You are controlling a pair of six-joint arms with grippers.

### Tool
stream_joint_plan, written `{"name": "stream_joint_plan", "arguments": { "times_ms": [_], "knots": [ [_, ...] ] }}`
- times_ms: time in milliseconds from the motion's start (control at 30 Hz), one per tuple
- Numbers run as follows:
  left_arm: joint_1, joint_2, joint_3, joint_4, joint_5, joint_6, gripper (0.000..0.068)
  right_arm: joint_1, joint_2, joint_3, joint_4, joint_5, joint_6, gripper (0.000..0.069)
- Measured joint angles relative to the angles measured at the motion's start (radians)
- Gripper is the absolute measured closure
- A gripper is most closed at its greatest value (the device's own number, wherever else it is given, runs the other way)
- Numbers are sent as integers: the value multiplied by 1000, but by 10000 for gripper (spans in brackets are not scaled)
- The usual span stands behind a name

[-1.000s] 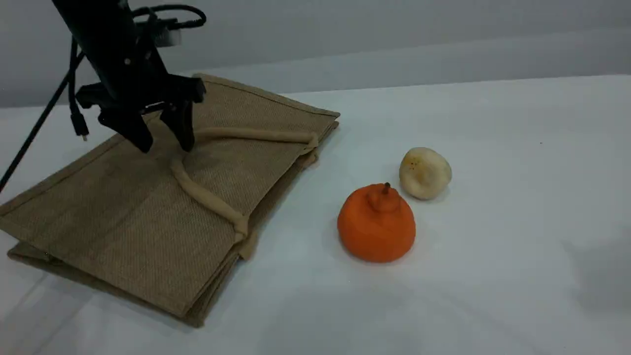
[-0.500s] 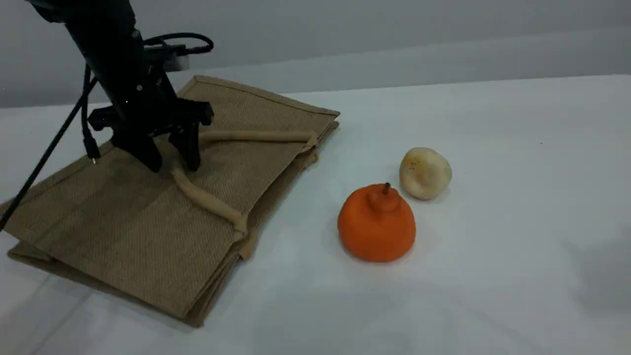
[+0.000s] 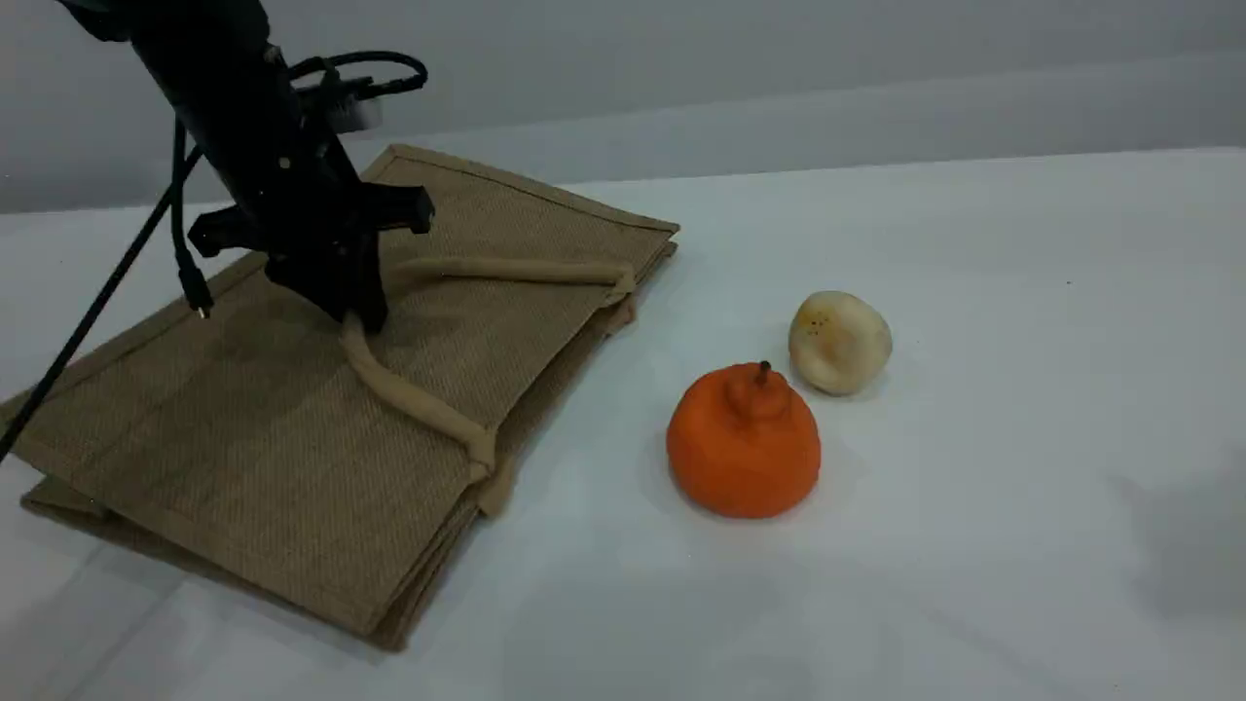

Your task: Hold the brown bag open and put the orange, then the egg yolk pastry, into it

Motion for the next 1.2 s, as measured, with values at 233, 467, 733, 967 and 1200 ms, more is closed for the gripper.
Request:
{"name": "stream_joint_plan", "arguments": {
  "times_ms": [233, 467, 733, 967, 1200],
  "knots": [
    [0, -50, -164, 5, 225, 81, 596, 0, 0, 0, -22, 0, -1, 160],
    [0, -107, -336, 7, 390, 140, 596, 0, 45, 0, -14, 0, -1, 160],
    [0, -190, -382, 7, 390, 213, 596, 0, 146, 0, 15, -29, -19, 160],
    [0, -276, -386, -32, 386, 296, 596, 1, 247, 0, 100, -29, -105, 160],
    [0, -341, -388, -56, 386, 377, 596, 1, 321, 0, 253, -15, -244, 160]
  ]
}}
